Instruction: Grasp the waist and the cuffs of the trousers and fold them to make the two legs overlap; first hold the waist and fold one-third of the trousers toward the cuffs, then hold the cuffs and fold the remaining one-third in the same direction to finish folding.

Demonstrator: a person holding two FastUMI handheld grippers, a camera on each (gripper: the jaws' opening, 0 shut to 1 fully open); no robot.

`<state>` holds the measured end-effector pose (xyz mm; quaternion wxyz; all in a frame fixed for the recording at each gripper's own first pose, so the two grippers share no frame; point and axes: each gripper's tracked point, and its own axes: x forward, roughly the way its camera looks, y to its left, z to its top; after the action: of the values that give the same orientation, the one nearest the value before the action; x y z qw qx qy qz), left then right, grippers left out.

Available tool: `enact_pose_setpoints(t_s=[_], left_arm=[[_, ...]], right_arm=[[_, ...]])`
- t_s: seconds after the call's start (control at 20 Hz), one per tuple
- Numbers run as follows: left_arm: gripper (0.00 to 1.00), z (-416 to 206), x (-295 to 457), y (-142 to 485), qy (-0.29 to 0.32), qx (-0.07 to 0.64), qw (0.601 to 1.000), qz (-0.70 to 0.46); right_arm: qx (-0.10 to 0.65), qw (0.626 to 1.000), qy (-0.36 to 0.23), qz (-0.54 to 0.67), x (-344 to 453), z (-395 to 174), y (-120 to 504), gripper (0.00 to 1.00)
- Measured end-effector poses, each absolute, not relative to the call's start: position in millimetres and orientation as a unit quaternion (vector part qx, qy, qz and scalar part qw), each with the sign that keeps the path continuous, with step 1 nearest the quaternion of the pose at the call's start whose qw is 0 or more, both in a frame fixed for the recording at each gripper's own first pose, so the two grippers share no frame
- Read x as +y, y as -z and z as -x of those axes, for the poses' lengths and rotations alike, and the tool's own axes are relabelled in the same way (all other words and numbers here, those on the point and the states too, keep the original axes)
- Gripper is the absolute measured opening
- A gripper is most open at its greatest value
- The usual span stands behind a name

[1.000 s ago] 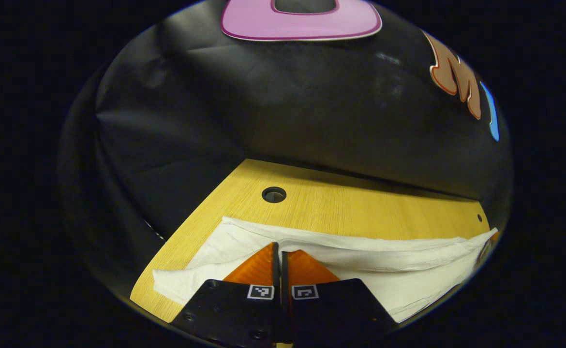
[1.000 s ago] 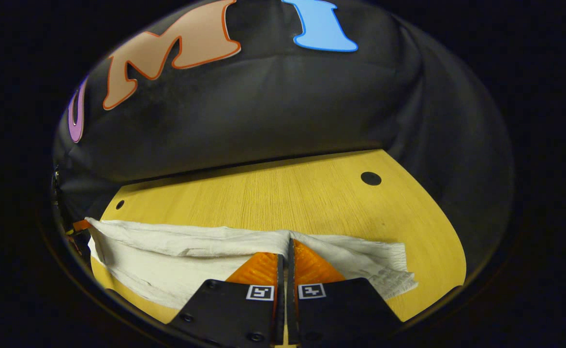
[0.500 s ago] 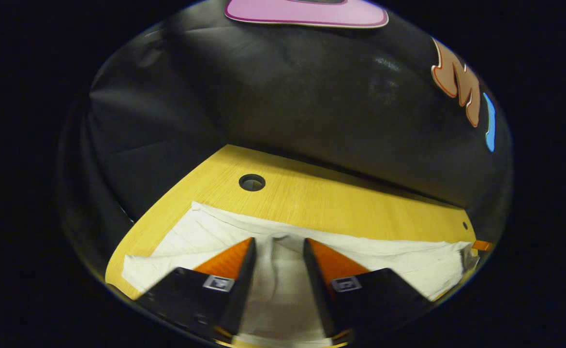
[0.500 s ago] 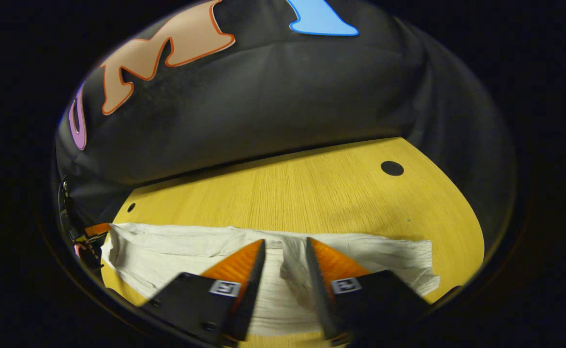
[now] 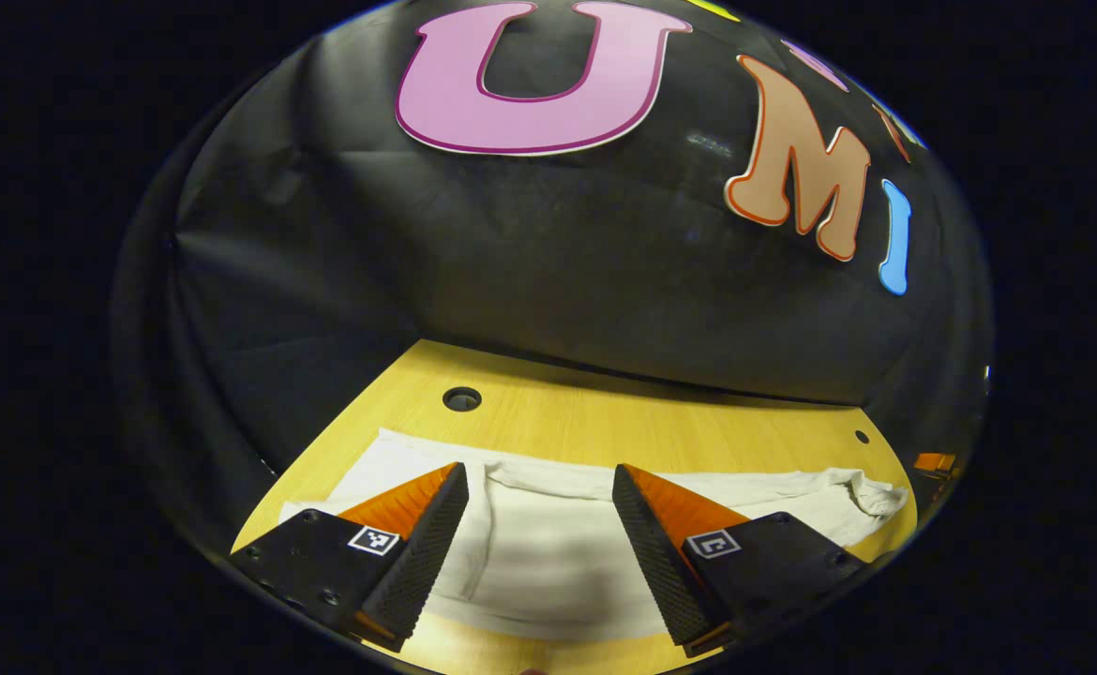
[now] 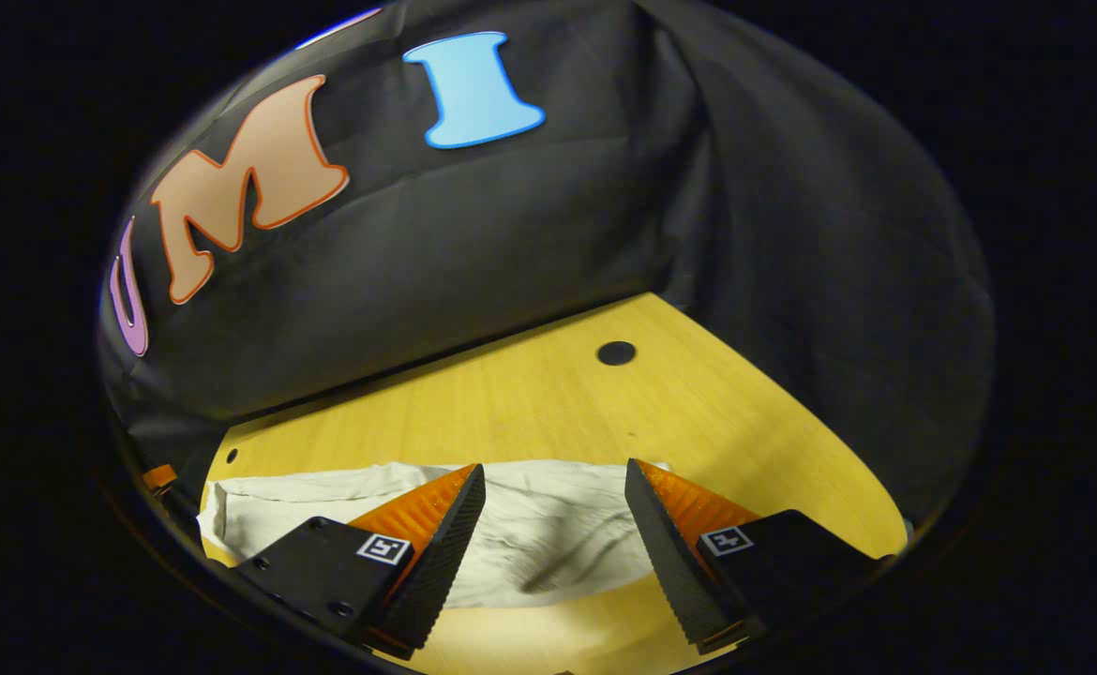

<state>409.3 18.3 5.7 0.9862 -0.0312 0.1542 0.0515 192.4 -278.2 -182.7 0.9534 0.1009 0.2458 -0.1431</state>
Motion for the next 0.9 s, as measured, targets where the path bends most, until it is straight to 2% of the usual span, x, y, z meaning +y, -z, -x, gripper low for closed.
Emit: enact_pose_setpoints(t_s=[0.05, 0.1, 0.15, 0.35, 0.4, 0.5, 0.55, 0.6, 0.65, 0.7, 0.75, 0.8, 0.9], left_arm=[[0.95, -397.6, 7.7, -10.1, -0.050, 0.149, 0.987, 0.036], [0.95, -389.1, -1.5, -13.1, -0.047, 0.146, 0.987, 0.039], [0.95, -380.8, -7.6, -13.8, -0.048, 0.146, 0.987, 0.038], [0.94, -356.0, -31.5, -16.1, -0.048, 0.144, 0.988, 0.032], [0.95, -352.7, -37.7, -19.3, -0.044, 0.141, 0.988, 0.034], [0.94, -350.7, -45.0, -23.1, -0.045, 0.137, 0.989, 0.028], [0.94, -349.1, -49.2, -22.5, -0.044, 0.139, 0.989, 0.024], [0.98, -348.5, -54.2, -22.3, -0.044, 0.142, 0.989, 0.021], [0.94, -348.9, -59.4, -21.4, -0.042, 0.144, 0.989, 0.021], [0.95, -348.4, -63.1, -21.6, -0.041, 0.143, 0.989, 0.023], [0.94, -347.2, -66.7, -20.6, -0.039, 0.143, 0.989, 0.025], [0.95, -346.2, -70.1, -19.7, -0.039, 0.144, 0.989, 0.025], [0.94, -344.0, -75.8, -17.3, -0.037, 0.148, 0.988, 0.021]], right_arm=[[0.254, 0.949, 0.153, -0.105, -292.0, -178.9, 188.6, 0.92], [0.262, 0.945, 0.162, -0.110, -304.3, -167.9, 194.1, 0.92], [0.270, 0.941, 0.171, -0.111, -310.9, -160.4, 203.5, 0.97], [0.296, 0.929, 0.186, -0.123, -333.2, -139.1, 236.4, 0.96], [0.300, 0.926, 0.186, -0.130, -335.3, -138.1, 241.9, 0.92], [0.305, 0.924, 0.180, -0.144, -333.9, -141.6, 252.0, 0.92], [0.305, 0.924, 0.176, -0.150, -332.3, -144.9, 255.7, 0.96], [0.307, 0.923, 0.173, -0.155, -331.0, -148.3, 260.0, 0.92], [0.310, 0.921, 0.171, -0.160, -330.0, -152.4, 264.5, 0.92], [0.315, 0.919, 0.167, -0.170, -327.7, -156.4, 269.1, 0.97], [0.315, 0.917, 0.162, -0.182, -323.7, -159.3, 272.0, 0.96], [0.313, 0.917, 0.157, -0.193, -320.9, -163.4, 272.3, 0.92], [0.309, 0.917, 0.141, -0.211, -312.0, -169.7, 273.2, 0.94]])
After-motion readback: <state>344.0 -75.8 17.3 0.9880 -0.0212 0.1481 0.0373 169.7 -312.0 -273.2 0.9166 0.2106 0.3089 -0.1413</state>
